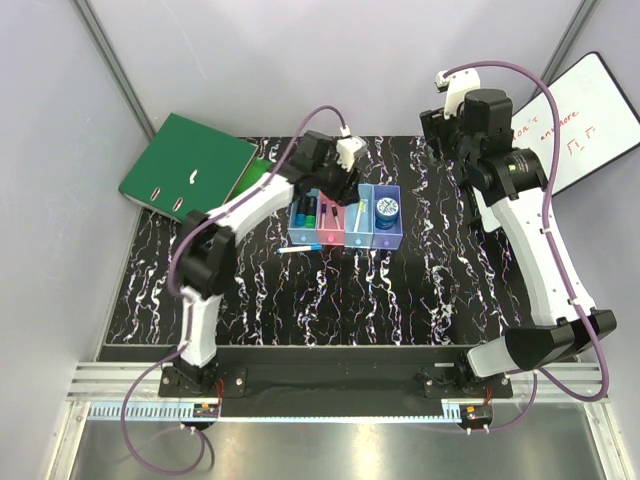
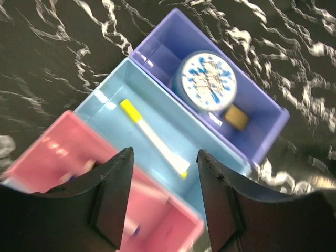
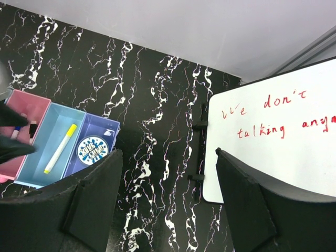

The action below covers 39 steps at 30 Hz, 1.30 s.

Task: Sort the stationery into containers
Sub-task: Move the storage box to the center of the board.

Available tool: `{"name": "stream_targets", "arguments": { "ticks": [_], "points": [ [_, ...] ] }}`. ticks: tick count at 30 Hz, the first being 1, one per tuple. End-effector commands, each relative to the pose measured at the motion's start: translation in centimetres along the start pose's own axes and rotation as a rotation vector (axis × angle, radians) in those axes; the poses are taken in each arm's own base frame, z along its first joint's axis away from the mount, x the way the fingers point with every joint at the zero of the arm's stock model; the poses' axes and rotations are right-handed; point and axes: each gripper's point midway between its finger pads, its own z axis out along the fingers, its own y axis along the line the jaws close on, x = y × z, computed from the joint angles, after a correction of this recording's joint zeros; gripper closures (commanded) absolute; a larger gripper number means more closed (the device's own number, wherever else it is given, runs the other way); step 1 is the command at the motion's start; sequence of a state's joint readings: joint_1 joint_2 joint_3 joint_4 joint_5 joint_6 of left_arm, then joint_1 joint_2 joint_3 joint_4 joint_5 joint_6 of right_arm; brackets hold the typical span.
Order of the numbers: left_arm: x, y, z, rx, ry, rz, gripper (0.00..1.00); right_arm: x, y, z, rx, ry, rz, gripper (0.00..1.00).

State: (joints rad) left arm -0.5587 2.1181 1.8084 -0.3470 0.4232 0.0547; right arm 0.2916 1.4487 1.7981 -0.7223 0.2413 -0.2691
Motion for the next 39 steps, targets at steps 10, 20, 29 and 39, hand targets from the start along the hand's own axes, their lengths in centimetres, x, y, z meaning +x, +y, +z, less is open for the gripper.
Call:
{"name": "stream_targets", "arguments": {
  "ticks": [10,20,29,39],
  "points": [
    [12.5,-0.3,-14.8,-0.070,0.387,0.583,0.27,-4.6,-0.9,-3.0,-0.021,-0.157,0.047,0.19],
    [18.6,1.6,-14.2,-0.027,0.570,0.632,0.26,-4.9,-0.9,-4.1,-0.032,-0.176,0.055,0.18],
    [19.6,3.1,-11.9,-0.012,0.573,0.634,0.28,-4.7,-1.1,-4.4,-0.027,-0.175,0.054,0.18],
    [20.9,5.0,-10.5,-0.034,0.597,0.601,0.29,-4.4,-0.7,-3.7,-0.037,-0.160,0.055,0.18]
  ]
}}
